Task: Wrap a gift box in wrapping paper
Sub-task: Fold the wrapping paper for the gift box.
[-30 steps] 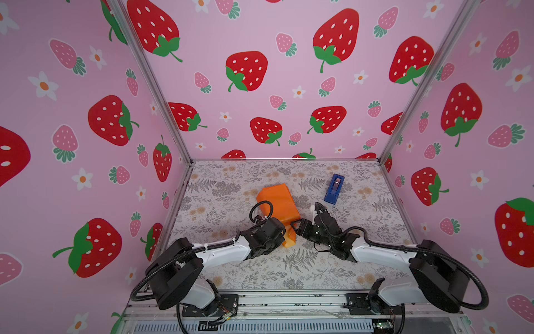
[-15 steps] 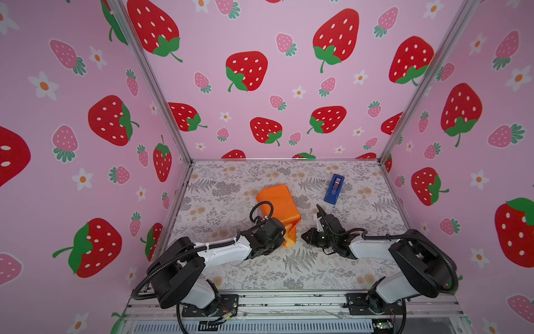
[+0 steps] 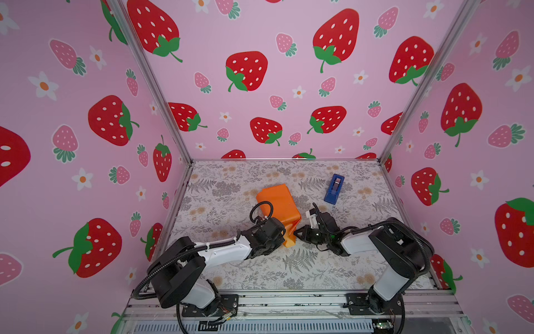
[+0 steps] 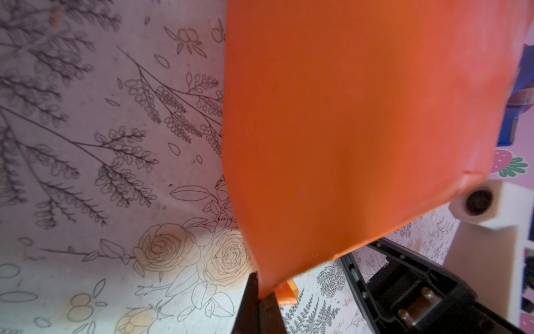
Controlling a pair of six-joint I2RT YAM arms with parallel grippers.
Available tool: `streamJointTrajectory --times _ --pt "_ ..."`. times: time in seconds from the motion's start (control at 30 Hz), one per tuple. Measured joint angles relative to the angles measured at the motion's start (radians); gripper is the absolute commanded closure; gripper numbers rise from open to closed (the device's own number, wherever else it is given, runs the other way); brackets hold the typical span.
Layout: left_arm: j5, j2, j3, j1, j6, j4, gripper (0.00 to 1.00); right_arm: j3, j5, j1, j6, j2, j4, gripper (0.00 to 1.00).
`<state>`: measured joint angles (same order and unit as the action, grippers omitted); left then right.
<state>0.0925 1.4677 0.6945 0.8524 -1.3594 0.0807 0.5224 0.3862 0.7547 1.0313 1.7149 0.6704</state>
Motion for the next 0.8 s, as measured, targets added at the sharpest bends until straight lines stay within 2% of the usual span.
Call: streamJointTrajectory --times 0.4,0.8 --pt "-0.007 0.012 0.003 -0.004 0.016 0.018 1.0 0.043 0.019 0.009 0.038 0.105 0.11 0.95" --pt "-0.009 0.012 0.071 -0.031 0.103 0.057 1.0 0.101 0.052 0.021 0.053 0.129 0.176 0.95"
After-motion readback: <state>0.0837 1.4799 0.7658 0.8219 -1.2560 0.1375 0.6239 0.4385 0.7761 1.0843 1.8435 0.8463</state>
